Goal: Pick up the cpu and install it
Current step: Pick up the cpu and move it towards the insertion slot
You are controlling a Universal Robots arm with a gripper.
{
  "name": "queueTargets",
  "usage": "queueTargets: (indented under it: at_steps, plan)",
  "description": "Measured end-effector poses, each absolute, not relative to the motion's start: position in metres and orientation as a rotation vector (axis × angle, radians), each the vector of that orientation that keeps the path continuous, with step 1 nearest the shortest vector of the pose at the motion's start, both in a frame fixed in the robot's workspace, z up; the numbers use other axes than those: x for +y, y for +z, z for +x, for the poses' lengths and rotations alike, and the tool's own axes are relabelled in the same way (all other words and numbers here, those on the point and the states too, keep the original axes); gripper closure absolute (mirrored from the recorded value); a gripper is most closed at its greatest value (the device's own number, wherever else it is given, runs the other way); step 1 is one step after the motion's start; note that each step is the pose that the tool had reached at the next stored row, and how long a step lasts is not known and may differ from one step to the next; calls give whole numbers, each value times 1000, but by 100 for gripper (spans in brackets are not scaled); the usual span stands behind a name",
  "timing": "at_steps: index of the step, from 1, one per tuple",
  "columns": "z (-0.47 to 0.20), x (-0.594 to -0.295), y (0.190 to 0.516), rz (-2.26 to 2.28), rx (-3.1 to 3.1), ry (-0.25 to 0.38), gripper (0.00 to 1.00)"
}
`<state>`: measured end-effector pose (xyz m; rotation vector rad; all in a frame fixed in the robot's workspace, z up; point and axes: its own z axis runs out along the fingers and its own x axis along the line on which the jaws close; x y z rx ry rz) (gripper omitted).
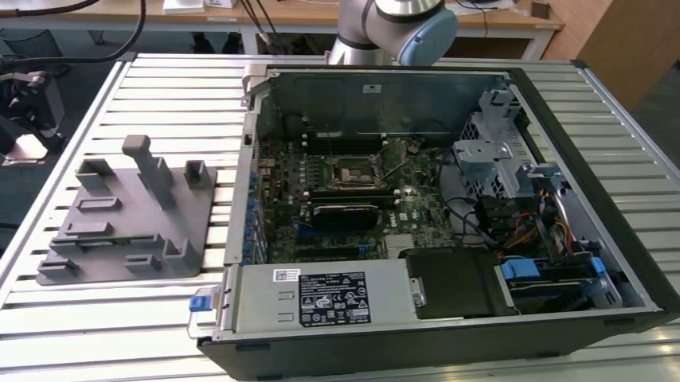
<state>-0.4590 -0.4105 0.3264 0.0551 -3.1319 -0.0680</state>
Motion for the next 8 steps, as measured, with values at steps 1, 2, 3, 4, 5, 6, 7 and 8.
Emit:
queueTargets:
  at_steps: [1,2,3,4,5,6,7,8]
  plan:
    - [-459,-410,327,55,-3132,-68,46]
    - [-459,-410,328,55,-3132,-68,46]
    - [-459,-410,329,55,-3132,-68,46]
    - [-459,-410,329,55,-3132,-68,46]
    - [-459,-410,330,55,-3132,-68,46]
    - [-459,-410,331,55,-3132,-68,46]
    - [-459,-410,331,55,-3132,-68,46]
    - [-459,-410,332,55,-3132,-68,46]
